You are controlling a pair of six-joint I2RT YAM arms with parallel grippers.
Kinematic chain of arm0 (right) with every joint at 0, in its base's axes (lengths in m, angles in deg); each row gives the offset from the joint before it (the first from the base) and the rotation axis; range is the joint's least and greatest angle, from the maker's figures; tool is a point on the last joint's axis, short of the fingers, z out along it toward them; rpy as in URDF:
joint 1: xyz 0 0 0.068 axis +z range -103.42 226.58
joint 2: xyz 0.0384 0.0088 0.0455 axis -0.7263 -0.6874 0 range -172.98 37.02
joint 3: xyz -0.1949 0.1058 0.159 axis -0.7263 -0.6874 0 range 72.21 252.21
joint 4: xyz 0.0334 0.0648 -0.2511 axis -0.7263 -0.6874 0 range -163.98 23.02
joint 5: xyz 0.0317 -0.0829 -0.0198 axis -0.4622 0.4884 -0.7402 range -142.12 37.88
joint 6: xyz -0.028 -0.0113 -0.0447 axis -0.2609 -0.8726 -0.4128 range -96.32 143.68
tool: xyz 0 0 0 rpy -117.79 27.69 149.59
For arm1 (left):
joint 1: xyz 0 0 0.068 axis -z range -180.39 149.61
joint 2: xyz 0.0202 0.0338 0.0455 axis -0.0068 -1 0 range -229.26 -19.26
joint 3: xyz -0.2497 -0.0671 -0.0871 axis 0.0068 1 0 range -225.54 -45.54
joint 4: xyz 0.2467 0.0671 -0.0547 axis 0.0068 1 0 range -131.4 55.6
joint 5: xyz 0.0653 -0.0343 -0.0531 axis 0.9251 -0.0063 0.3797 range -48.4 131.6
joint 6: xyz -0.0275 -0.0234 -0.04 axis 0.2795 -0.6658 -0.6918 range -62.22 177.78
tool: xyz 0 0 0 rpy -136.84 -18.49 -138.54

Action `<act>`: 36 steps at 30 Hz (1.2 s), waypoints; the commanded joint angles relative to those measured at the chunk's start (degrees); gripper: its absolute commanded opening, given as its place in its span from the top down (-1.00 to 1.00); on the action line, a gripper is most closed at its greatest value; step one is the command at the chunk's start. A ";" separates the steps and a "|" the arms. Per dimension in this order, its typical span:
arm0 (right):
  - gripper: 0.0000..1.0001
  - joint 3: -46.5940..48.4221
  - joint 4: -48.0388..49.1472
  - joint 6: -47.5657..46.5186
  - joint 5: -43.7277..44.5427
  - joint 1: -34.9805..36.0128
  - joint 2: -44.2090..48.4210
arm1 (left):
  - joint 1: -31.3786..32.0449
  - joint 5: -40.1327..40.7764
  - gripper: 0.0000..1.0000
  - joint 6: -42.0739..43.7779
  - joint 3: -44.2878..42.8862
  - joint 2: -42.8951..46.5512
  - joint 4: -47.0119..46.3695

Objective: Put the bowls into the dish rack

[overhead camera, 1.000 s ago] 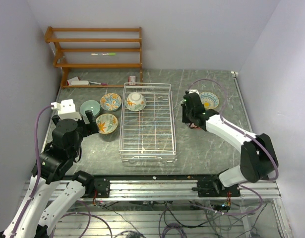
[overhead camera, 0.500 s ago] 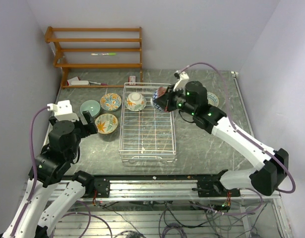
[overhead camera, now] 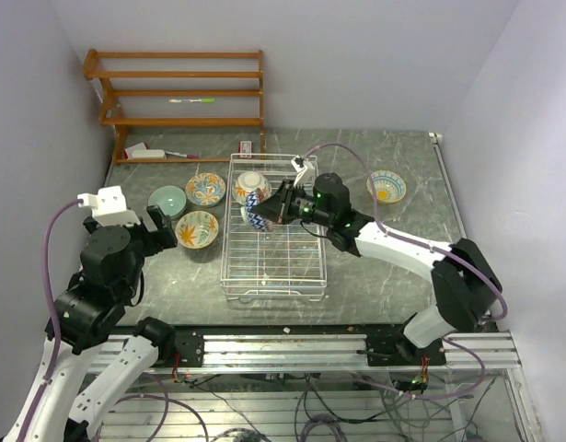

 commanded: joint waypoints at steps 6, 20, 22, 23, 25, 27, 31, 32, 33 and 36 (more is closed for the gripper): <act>1.00 -1.43 20.27 10.27 -3.75 0.01 -8.14 | -0.41 1.35 -0.97 0.37 -2.41 1.09 1.55; 1.00 -2.40 30.97 20.53 -3.31 -0.03 -18.68 | -0.41 3.27 -0.97 2.07 -3.65 2.65 3.32; 1.00 -2.86 31.11 21.00 -2.28 -0.04 -19.03 | -0.41 3.56 -0.97 2.33 -3.97 2.63 3.81; 1.00 -3.12 30.62 21.18 -1.64 -0.05 -19.06 | -0.41 3.70 -0.97 2.45 -4.13 2.77 3.91; 0.99 -3.90 30.35 21.51 -0.77 -0.04 -18.98 | -0.41 3.92 -0.97 2.64 -4.21 2.88 4.03; 0.97 -4.65 29.11 21.85 0.15 -0.13 -18.80 | -0.41 4.06 -0.97 2.74 -4.16 3.12 3.98; 0.95 -7.07 29.37 24.29 0.99 -0.73 -19.12 | -0.41 3.97 -0.97 2.76 -4.11 3.24 4.10; 0.95 -8.02 31.01 25.54 0.71 -1.18 -19.45 | -0.41 3.91 -0.97 2.85 -4.11 3.28 4.18; 0.95 -8.98 32.85 26.89 0.15 -1.60 -19.88 | -0.41 3.96 -0.97 2.84 -4.11 3.30 4.26; 0.95 -12.13 37.97 30.70 -0.83 -2.79 -20.97 | -0.41 4.09 -0.97 2.85 -4.24 3.42 4.65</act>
